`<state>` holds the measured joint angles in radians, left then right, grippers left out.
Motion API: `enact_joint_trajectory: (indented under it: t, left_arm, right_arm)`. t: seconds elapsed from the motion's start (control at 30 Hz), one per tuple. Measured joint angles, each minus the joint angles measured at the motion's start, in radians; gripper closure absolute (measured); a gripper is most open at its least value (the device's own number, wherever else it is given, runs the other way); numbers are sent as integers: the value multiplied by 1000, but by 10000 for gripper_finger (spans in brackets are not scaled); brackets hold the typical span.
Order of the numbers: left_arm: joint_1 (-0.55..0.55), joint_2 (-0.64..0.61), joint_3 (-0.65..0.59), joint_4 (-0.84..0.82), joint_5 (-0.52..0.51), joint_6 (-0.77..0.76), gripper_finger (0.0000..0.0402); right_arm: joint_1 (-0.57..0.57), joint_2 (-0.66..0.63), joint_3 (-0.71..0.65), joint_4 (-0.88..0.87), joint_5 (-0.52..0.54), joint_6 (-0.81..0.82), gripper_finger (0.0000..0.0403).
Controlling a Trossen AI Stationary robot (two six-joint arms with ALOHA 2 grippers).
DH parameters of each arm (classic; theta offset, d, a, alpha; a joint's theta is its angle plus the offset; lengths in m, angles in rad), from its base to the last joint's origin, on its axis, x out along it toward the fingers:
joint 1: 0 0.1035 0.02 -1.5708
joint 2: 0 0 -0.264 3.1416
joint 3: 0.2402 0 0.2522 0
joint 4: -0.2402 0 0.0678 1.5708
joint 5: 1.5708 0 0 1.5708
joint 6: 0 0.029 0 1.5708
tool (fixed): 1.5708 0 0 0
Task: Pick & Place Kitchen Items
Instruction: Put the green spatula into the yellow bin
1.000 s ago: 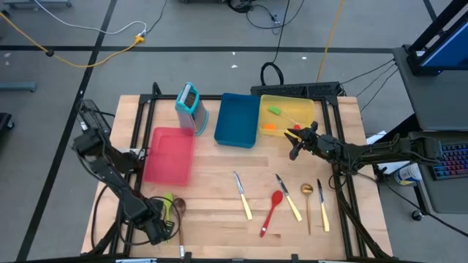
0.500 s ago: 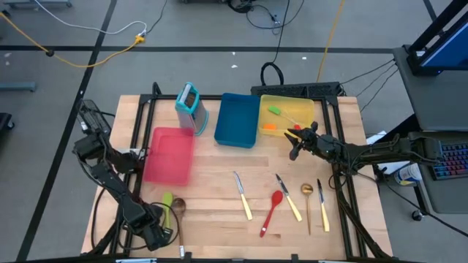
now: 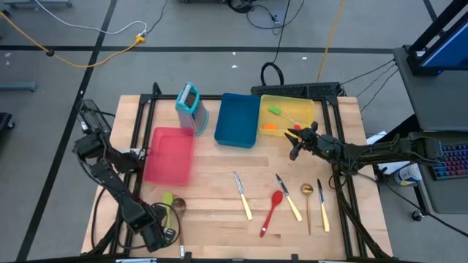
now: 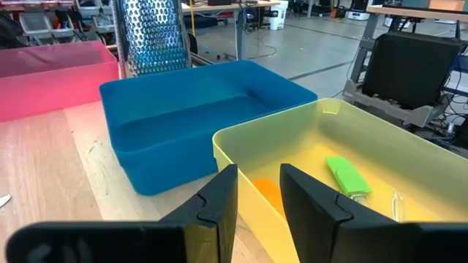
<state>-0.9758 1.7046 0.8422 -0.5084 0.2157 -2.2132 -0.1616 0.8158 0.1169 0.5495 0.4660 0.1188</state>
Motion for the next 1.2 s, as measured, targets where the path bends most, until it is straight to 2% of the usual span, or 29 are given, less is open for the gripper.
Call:
enact_joint_trajectory:
  t: [0.37, 0.43, 0.6, 0.77, 0.87, 0.97, 1.1, 1.2]
  left_arm:
    - [87, 0, 0, -16, 0, 104, 383]
    - [108, 2, -2, -21, -26, 142, 384]
    - [138, 3, -2, -21, 5, 203, 398]
    - [146, 9, 24, -50, 58, 198, 387]
    - [146, 14, 78, -126, 44, 206, 395]
    - [148, 17, 153, -287, -57, 216, 397]
    - [147, 13, 245, -436, -41, 196, 384]
    - [147, 13, 264, -486, -29, 217, 382]
  right_arm:
    - [0, 0, 0, 30, 1, -2, 303]
    - [0, 0, 0, 38, 2, -3, 303]
    - [0, 0, 0, 48, 2, -11, 303]
    - [0, 0, 0, 52, 3, -11, 303]
    - [0, 0, 0, 53, 3, -15, 303]
    - [0, 0, 0, 53, 3, -29, 303]
    - [0, 0, 0, 53, 3, -31, 303]
    - [0, 0, 0, 53, 4, -38, 303]
